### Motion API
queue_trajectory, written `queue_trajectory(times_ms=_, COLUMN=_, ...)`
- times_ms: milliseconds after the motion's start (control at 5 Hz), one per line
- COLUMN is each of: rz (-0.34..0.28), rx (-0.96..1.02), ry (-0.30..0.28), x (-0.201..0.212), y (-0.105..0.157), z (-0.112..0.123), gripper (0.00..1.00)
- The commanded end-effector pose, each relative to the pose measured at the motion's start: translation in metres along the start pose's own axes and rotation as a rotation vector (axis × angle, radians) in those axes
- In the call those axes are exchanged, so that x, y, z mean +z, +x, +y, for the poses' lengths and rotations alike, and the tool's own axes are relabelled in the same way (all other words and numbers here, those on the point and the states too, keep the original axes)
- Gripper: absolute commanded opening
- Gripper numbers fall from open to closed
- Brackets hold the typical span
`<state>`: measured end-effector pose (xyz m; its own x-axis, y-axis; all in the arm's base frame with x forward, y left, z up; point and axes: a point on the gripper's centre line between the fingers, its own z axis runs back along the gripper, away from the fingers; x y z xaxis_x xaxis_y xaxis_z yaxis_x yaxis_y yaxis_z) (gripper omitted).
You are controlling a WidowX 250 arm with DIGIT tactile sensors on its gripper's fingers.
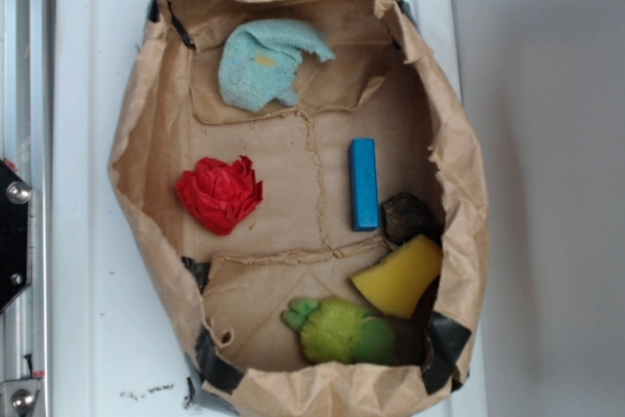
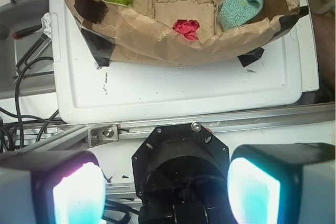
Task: Grab the blue cloth.
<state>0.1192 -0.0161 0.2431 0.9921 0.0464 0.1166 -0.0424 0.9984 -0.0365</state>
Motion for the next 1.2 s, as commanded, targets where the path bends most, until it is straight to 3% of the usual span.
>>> queue_trajectory(times_ms=0, rz=0.000, rx=0.000, ry=0.000, x=0.000, y=0.000, z=0.000, gripper=1.00)
queue_trajectory(times_ms=400, rz=-0.049, rx=0.095, ry=-0.007, x=-0.022, y=0.064, z=0.000, gripper=1.00)
queue_trajectory(times_ms=600, rz=-0.017, rx=0.069, ry=-0.042, x=-0.034, y=0.084, z=0.005, gripper=1.00)
queue_trajectory(times_ms=1000, rz=-0.009, rx=0.084, ry=-0.032, x=-0.070, y=0.115, z=0.031, gripper=1.00)
